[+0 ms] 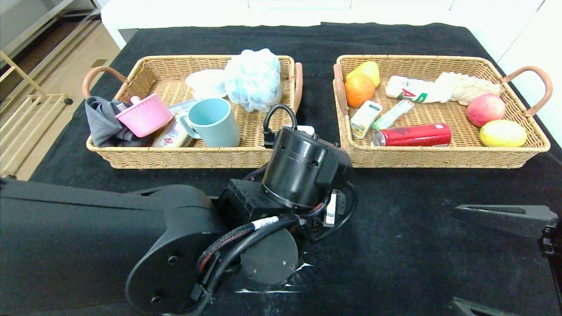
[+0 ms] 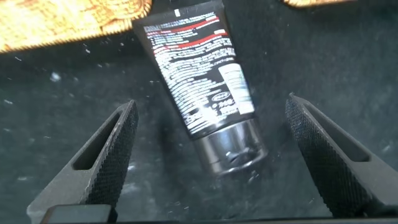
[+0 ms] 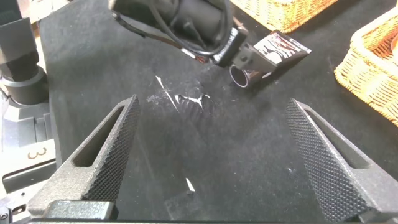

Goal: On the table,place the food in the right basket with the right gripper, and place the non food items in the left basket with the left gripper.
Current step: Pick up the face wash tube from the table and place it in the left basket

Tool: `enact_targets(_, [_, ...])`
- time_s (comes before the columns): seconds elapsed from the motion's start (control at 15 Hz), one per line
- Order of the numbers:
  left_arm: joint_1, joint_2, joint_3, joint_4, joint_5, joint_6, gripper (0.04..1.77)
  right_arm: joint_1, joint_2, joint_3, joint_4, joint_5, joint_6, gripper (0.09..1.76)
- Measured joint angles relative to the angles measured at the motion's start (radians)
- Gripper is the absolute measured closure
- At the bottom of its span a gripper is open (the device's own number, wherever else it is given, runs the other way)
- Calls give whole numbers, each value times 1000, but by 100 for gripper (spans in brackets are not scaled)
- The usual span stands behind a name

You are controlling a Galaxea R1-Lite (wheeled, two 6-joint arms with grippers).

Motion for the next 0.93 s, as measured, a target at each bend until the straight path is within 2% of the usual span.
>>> enact_targets(0.93, [13, 71, -44, 2, 24, -20, 9, 7, 5, 5, 1, 1, -1, 14])
